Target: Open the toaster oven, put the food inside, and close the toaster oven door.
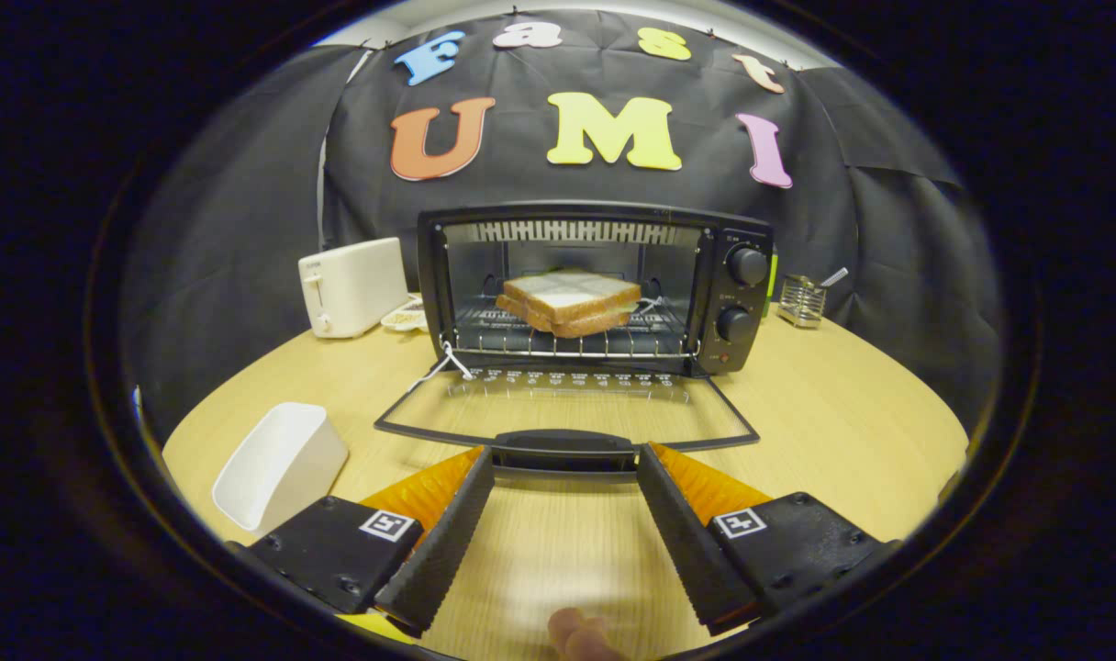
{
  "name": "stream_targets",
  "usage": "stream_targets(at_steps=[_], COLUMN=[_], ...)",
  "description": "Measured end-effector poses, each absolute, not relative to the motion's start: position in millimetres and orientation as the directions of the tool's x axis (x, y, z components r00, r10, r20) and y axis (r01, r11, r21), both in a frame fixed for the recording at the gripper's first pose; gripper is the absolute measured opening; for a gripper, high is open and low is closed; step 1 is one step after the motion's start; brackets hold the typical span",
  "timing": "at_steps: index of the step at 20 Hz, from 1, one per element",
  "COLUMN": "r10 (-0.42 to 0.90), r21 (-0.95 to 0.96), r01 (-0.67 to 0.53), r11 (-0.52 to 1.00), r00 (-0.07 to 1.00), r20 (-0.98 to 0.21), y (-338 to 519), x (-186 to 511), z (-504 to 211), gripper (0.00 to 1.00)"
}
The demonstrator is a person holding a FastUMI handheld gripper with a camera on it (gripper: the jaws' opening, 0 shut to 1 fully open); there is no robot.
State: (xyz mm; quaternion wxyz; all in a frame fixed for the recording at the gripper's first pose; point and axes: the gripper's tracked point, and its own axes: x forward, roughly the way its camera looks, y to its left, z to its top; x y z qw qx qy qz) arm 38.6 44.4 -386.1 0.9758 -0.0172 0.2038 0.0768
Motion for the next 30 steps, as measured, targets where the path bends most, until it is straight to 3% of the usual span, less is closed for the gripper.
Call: stream_targets(at_steps=[6, 17, 19, 20, 21, 23, 30], r10=[0.141, 0.091, 0.096, 0.104, 0.114, 0.136, 0.146], r21=[0.007, 0.033, 0.037, 0.032, 0.005, 0.001, 0.006], r01=[-0.157, -0.085, -0.089, -0.1, -0.116, -0.136, -0.146], r11=[0.988, 0.996, 0.995, 0.995, 0.993, 0.991, 0.989], r00=[0.861, 0.897, 0.936, 0.975, 0.988, 0.99, 0.989], r20=[-0.489, -0.432, -0.339, -0.194, 0.106, -0.03, -0.015], y=[49.3, 50.7, 50.5, 51.4, 51.1, 50.8, 63.3], x=[41.3, 47.4, 43.5, 42.4, 39.6, 7.7, -87.4], z=[-400.3, -388.5, -372.7, -350.5, -315.5, -358.3, -414.5], gripper=[1.0, 1.0, 1.0, 1.0, 1.0, 1.0, 1.0])
